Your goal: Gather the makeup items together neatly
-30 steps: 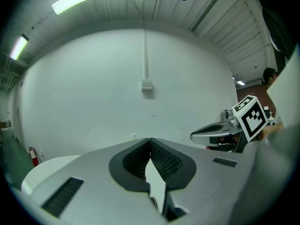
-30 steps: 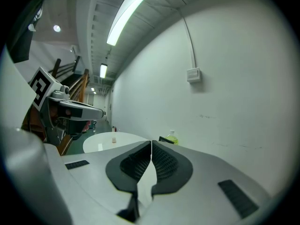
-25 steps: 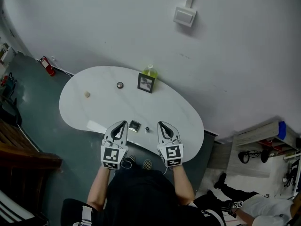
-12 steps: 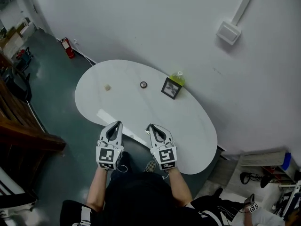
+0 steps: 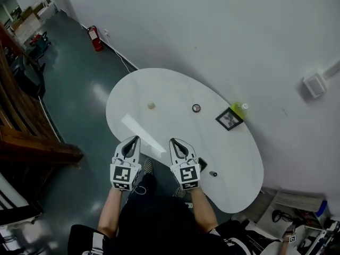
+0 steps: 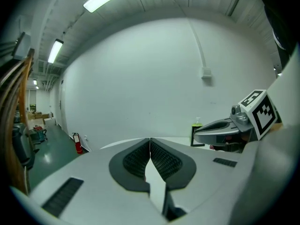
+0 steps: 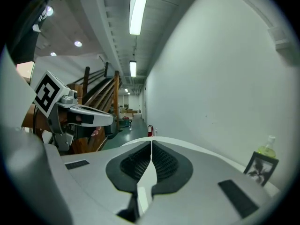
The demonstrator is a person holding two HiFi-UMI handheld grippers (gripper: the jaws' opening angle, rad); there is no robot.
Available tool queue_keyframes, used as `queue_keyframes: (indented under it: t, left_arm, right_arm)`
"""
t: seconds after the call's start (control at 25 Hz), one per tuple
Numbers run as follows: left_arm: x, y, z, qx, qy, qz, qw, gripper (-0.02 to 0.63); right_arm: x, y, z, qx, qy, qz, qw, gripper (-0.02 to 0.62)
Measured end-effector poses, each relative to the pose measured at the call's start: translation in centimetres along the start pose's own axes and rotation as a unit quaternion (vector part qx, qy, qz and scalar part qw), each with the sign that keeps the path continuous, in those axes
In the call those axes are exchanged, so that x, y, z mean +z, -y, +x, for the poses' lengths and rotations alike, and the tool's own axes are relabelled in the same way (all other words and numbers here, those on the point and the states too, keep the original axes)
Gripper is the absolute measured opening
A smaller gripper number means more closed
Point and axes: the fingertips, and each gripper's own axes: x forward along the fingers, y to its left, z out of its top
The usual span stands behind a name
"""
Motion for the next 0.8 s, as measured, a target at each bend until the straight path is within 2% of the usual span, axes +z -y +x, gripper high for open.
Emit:
queue_keyframes:
  t: [0.32,0.8]
  left_arm:
    - [-2.1,-9.3,5.7,-0.017,-0.022,-0.02,0.9994,0.02]
    - [-8.9,-15.8,12.3,-0.056,-0.088,-0.05,0.9933,0.02]
  right_arm:
    - [0.8,0.0,11.9,-0.008,-0.031,-0.001,0.999,0.034]
    - [-4.2,1.5,23.1,-0.02,-0.102,0.019,0.994,0.034]
